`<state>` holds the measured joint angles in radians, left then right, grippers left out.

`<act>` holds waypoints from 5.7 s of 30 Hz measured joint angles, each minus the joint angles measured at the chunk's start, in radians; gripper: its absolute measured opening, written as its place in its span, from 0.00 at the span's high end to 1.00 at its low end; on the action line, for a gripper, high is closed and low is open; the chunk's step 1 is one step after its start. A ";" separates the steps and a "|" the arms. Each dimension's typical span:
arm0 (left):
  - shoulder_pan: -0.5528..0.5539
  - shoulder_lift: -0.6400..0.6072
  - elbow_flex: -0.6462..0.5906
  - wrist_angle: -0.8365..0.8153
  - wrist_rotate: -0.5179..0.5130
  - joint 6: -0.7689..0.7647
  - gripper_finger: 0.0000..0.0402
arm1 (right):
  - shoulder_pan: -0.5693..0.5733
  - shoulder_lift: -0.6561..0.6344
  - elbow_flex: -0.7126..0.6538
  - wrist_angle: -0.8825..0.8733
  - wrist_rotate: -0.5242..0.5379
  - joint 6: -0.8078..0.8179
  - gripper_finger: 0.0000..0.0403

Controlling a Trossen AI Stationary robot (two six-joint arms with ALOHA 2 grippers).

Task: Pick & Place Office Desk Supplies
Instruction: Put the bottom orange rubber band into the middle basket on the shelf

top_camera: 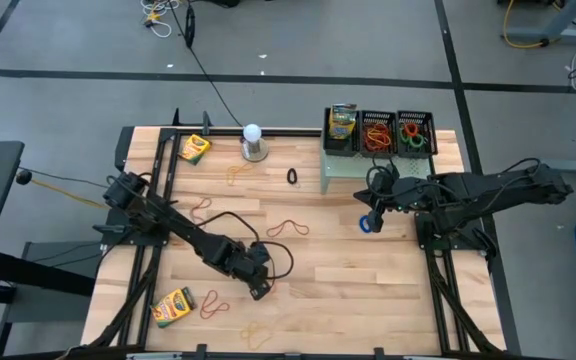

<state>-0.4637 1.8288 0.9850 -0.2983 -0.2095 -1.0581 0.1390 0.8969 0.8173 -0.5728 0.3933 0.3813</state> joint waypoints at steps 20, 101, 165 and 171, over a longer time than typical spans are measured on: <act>0.010 -0.149 -0.038 0.003 -0.161 0.098 0.99 | 0.000 0.000 0.000 0.001 0.001 0.033 0.97; 0.293 -0.220 -0.178 0.697 0.069 0.650 0.99 | 0.127 0.018 -0.254 0.444 -0.028 0.092 0.92; 0.417 -0.331 -0.218 0.817 0.233 0.583 0.99 | 0.108 0.629 -0.061 1.047 0.133 -0.193 0.93; 0.417 -0.332 -0.217 0.832 0.250 0.588 0.99 | 0.048 0.629 -0.061 1.149 0.083 -0.212 0.93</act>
<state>-0.0467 1.4970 0.7677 0.5334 0.0406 -0.4706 0.1875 1.5261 0.7563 0.5761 0.4768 0.1693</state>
